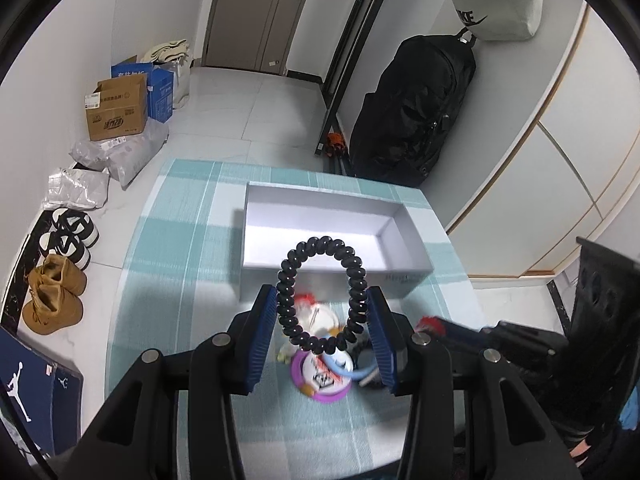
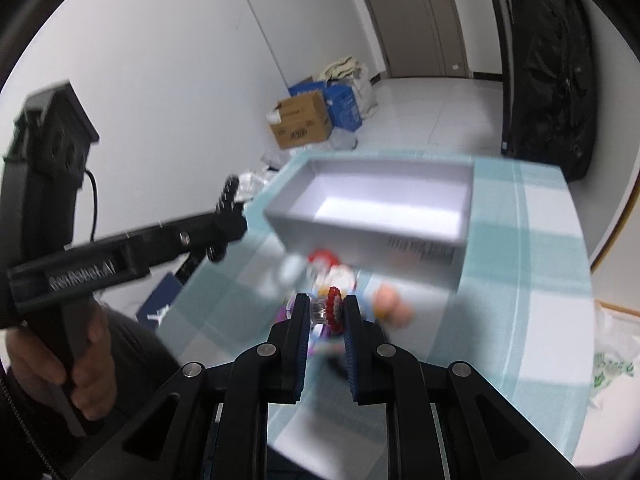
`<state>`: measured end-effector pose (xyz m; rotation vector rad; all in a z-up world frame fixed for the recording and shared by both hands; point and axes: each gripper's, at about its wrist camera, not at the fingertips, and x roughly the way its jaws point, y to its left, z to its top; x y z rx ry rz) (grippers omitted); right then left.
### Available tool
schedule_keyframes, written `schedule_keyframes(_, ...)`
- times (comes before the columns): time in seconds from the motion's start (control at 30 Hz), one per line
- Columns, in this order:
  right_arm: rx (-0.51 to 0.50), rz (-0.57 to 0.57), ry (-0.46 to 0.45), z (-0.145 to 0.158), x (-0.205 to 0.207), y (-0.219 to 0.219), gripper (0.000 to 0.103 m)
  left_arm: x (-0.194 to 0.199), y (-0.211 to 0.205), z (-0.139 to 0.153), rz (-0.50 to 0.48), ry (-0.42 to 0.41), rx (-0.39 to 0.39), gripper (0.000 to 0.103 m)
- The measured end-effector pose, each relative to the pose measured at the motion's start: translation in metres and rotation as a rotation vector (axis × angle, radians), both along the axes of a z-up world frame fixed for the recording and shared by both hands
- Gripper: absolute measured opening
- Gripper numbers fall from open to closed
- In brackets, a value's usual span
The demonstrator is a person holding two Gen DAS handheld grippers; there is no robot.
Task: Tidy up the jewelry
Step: 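Carry the hair tie over the box with the left gripper while the right gripper grasps the red hair clip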
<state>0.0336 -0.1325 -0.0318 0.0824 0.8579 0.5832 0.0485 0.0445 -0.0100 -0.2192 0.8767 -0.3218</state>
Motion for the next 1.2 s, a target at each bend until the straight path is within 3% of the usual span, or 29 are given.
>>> schedule_keyframes(0.33,0.068,-0.022,-0.013,0.024,0.065,-0.016,0.015,0.055,-0.014,-0.003,-0.056,0.037,-0.018,0.039)
schedule_keyframes(0.77,0.079,-0.027,0.075,-0.003,0.134,-0.014,0.015,0.098,-0.028,-0.029,-0.119,0.125,-0.017,0.039)
schedule_keyframes(1.2,0.076,-0.041,0.162,-0.025,0.151,-0.017,0.017,0.114,-0.023,-0.041,-0.132,0.166,-0.08,0.04)
